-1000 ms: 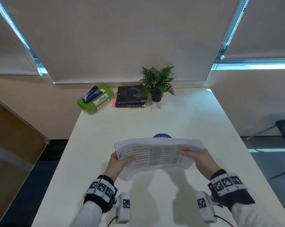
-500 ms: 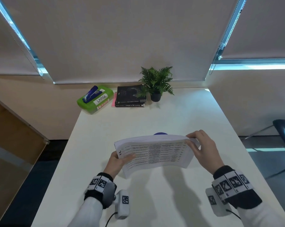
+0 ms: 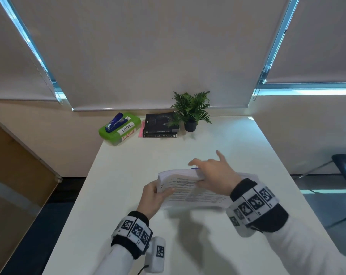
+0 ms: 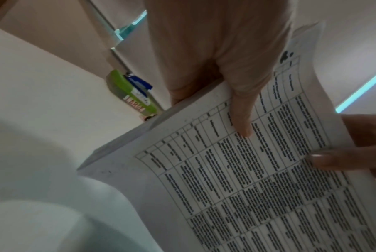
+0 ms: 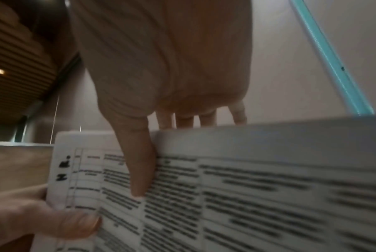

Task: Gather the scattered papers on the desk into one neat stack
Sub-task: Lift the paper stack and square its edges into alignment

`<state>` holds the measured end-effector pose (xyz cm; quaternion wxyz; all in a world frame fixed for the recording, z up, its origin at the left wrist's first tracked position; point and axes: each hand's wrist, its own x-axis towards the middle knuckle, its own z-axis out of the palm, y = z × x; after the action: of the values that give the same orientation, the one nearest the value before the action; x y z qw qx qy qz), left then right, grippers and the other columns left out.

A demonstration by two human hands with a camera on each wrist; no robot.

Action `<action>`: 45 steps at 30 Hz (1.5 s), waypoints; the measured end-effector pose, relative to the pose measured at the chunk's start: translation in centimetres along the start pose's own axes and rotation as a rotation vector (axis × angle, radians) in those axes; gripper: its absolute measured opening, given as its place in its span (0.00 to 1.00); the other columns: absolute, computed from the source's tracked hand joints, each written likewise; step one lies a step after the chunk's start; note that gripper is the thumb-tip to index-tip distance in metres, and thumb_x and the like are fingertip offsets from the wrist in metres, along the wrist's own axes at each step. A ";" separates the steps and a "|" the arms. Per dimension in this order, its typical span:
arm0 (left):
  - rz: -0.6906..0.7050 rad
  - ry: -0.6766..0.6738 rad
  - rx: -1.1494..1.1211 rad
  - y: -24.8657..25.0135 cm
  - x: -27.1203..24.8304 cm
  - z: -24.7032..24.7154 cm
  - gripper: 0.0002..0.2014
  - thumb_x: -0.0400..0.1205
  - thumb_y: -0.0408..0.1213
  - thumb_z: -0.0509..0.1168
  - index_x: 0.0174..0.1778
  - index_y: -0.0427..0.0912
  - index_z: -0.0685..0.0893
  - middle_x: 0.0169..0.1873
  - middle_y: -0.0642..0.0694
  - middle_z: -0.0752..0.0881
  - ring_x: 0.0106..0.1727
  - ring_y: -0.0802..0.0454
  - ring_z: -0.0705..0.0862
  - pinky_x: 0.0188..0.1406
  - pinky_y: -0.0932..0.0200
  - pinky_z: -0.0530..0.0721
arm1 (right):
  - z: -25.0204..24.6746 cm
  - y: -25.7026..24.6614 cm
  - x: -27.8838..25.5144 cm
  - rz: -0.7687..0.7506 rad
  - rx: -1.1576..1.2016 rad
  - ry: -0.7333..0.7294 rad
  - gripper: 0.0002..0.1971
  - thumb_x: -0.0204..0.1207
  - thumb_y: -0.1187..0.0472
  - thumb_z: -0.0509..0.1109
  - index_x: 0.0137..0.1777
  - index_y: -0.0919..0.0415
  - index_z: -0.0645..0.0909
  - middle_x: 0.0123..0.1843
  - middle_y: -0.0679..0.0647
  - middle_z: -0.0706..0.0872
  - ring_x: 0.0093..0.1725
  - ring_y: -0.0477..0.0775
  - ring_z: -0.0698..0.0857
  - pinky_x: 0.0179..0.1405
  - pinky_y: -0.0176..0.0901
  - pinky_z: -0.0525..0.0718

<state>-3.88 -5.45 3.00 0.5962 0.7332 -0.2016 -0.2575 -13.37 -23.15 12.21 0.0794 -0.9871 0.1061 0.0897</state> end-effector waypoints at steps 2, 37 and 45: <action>0.082 -0.011 0.090 1.5 0.0 0.2 0.08 0.74 0.33 0.73 0.48 0.44 0.88 0.44 0.47 0.91 0.46 0.51 0.89 0.44 0.62 0.86 | -0.1 -0.2 -0.1 -0.011 0.133 -0.012 0.12 0.74 0.57 0.66 0.57 0.49 0.78 0.49 0.50 0.88 0.52 0.56 0.85 0.60 0.50 0.77; -0.072 0.160 -0.302 2.0 -1.9 3.0 0.14 0.75 0.34 0.73 0.45 0.58 0.77 0.46 0.63 0.82 0.49 0.65 0.83 0.51 0.64 0.80 | 7.8 1.8 -1.5 0.270 1.546 0.391 0.12 0.68 0.65 0.78 0.51 0.59 0.87 0.47 0.55 0.93 0.49 0.58 0.90 0.46 0.46 0.88; -0.163 0.120 -0.244 -1.6 0.6 1.7 0.12 0.72 0.27 0.74 0.45 0.47 0.88 0.39 0.53 0.93 0.44 0.57 0.90 0.53 0.57 0.87 | 9.3 3.1 -0.4 0.260 1.587 0.266 0.20 0.68 0.73 0.75 0.59 0.58 0.84 0.52 0.50 0.92 0.51 0.48 0.90 0.46 0.33 0.86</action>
<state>-4.52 -6.77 1.04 0.6690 0.6833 -0.0725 -0.2832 -15.96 -24.41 2.85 0.7309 -0.6192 0.2601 -0.1215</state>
